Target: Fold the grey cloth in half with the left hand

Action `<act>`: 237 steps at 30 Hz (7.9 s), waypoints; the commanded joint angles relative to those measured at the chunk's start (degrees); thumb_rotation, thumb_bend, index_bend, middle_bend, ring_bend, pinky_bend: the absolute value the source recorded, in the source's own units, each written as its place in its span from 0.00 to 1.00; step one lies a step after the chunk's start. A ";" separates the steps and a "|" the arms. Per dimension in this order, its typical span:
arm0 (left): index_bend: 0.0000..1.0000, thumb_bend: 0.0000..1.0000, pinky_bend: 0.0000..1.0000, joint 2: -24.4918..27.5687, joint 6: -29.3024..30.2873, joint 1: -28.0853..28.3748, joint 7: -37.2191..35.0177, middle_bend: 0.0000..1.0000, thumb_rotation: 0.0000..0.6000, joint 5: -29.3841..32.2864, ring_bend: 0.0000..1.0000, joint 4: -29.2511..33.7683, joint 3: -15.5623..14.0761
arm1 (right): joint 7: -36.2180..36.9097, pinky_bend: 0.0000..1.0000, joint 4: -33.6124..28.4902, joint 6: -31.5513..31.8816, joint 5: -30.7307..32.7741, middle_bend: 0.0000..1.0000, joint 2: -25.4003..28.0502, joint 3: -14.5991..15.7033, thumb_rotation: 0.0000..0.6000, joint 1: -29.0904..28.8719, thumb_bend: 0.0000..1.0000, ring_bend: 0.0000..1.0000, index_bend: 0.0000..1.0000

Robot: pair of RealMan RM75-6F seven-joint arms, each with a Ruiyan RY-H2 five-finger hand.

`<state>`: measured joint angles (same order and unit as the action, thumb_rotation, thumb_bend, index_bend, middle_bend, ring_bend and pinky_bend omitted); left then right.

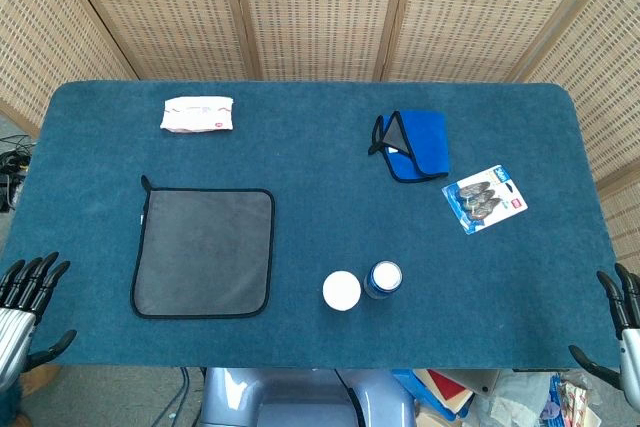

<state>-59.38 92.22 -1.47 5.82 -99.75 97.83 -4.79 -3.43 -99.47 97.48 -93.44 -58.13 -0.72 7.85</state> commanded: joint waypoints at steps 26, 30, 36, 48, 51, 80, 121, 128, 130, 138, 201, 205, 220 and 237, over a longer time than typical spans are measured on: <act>0.13 0.26 0.00 -9.12 -30.63 29.60 5.28 0.00 1.00 -7.46 0.00 -10.22 8.66 | -0.53 0.00 -0.75 -2.68 8.73 0.00 0.14 -4.15 1.00 -1.69 0.00 0.00 0.00; 0.24 0.26 0.00 -13.00 -37.67 35.99 6.76 0.00 1.00 -7.31 0.00 -13.14 10.07 | -0.81 0.00 -0.43 -3.76 10.79 0.00 -0.01 -4.83 1.00 -2.12 0.00 0.00 0.00; 0.27 0.28 0.00 -17.95 -47.97 43.47 12.18 0.00 1.00 -3.30 0.00 -15.50 12.94 | -0.12 0.00 0.27 -5.95 14.94 0.00 0.11 -6.20 1.00 -2.85 0.00 0.00 0.00; 0.32 0.31 0.00 -28.29 -58.90 53.12 16.82 0.00 1.00 4.13 0.00 -24.37 14.01 | 0.72 0.00 1.01 -7.52 19.68 0.00 0.52 -7.76 1.00 -3.16 0.00 0.00 0.00; 0.32 0.31 0.00 -30.99 -60.80 55.18 17.98 0.00 1.00 5.54 0.00 -27.54 14.00 | 0.69 0.00 1.29 -7.93 20.48 0.00 0.50 -7.94 1.00 -3.25 0.00 0.00 0.00; 0.44 0.32 0.00 -33.41 -58.67 57.80 19.13 0.00 1.00 10.70 0.00 -32.33 8.25 | 0.85 0.00 1.70 -8.56 21.61 0.00 0.39 -8.03 1.00 -3.45 0.00 0.00 0.01; 0.62 0.50 0.00 -29.22 -48.65 55.36 13.79 0.00 1.00 8.87 0.00 -32.15 2.59 | 1.57 0.00 1.34 -8.49 20.46 0.00 0.74 -7.30 1.00 -3.24 0.00 0.00 0.02; 0.62 0.50 0.00 -26.74 -40.36 49.98 11.69 0.00 1.00 6.52 0.00 -34.08 -0.44 | 1.41 0.00 1.05 -8.11 19.51 0.00 0.78 -6.92 1.00 -3.11 0.00 0.00 0.02; 0.62 0.50 0.00 -26.16 -38.67 48.60 10.30 0.00 1.00 6.06 0.00 -34.96 -1.25 | 1.20 0.00 0.90 -8.13 19.10 0.00 0.76 -6.71 1.00 -3.16 0.00 0.00 0.02; 0.62 0.50 0.00 -25.04 -35.96 45.38 6.25 0.00 1.00 5.15 0.00 -38.39 -3.23 | 0.77 0.00 0.56 -7.65 18.40 0.00 0.68 -6.43 1.00 -3.03 0.00 0.00 0.02; 0.00 0.27 0.00 -26.03 -33.57 37.64 -4.89 0.00 1.00 3.40 0.00 -53.18 -5.11 | 0.48 0.00 0.07 -7.28 17.01 0.00 0.67 -5.68 1.00 -2.83 0.00 0.00 0.02; 0.00 0.27 0.00 -23.50 -31.98 37.48 -7.57 0.00 1.00 2.83 0.00 -50.79 -5.32 | 0.47 0.00 -0.02 -7.52 16.75 0.00 0.68 -5.53 1.00 -2.95 0.00 0.00 0.02; 0.29 0.28 0.00 -9.53 -34.58 42.61 -8.02 0.00 1.00 1.54 0.00 -20.52 -4.47 | 1.29 0.00 -0.06 -7.65 17.01 0.00 0.97 -5.58 1.00 -2.85 0.00 0.00 0.02; 0.35 0.28 0.00 -11.19 -46.29 44.10 6.83 0.00 1.00 11.70 0.00 -13.88 -1.47 | 1.78 0.00 0.32 -7.95 18.15 0.00 0.98 -5.96 1.00 -2.83 0.00 0.00 0.02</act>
<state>-70.64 45.97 42.69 12.75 -88.12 84.03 -6.30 -1.65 -99.15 89.53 -75.28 -57.14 -6.68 5.03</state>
